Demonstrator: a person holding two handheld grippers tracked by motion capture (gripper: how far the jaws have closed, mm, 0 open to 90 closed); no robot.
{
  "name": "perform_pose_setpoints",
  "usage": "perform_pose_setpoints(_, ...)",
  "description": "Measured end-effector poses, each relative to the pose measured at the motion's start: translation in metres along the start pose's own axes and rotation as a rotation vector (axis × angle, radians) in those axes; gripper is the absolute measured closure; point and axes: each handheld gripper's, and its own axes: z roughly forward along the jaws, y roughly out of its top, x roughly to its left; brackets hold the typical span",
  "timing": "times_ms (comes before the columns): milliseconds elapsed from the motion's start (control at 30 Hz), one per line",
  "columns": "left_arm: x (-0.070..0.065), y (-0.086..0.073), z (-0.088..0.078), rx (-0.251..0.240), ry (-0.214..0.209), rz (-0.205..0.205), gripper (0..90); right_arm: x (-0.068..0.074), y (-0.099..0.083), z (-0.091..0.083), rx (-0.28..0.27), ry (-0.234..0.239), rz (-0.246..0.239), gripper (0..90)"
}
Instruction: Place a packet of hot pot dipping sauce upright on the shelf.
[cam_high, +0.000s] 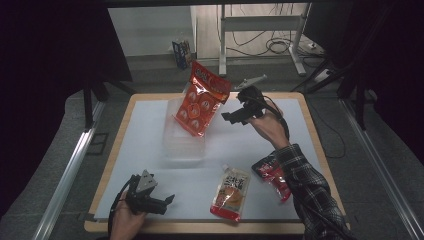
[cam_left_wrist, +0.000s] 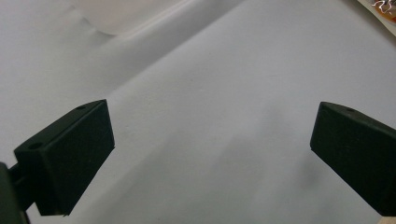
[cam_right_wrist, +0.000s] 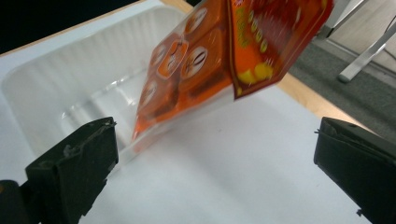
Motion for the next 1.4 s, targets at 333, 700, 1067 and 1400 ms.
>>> perform_pose_setpoints(333,-0.001,0.0,0.001,0.004,0.003,0.004,0.0,0.011,-0.024,-0.01,0.0,0.013,0.0,0.0)
perform_pose_setpoints(700,-0.003,0.0,0.002,0.014,0.008,0.015,0.0,0.024,-0.054,-0.025,-0.03,0.006,0.005,0.0)
perform_pose_setpoints(1067,-0.004,0.001,0.002,0.025,0.012,0.032,0.0,0.033,-0.085,-0.038,-0.059,0.004,0.024,0.0)
perform_pose_setpoints(1400,-0.005,0.001,0.003,0.032,0.015,0.037,0.0,0.037,-0.111,-0.048,-0.032,0.004,0.038,0.0)
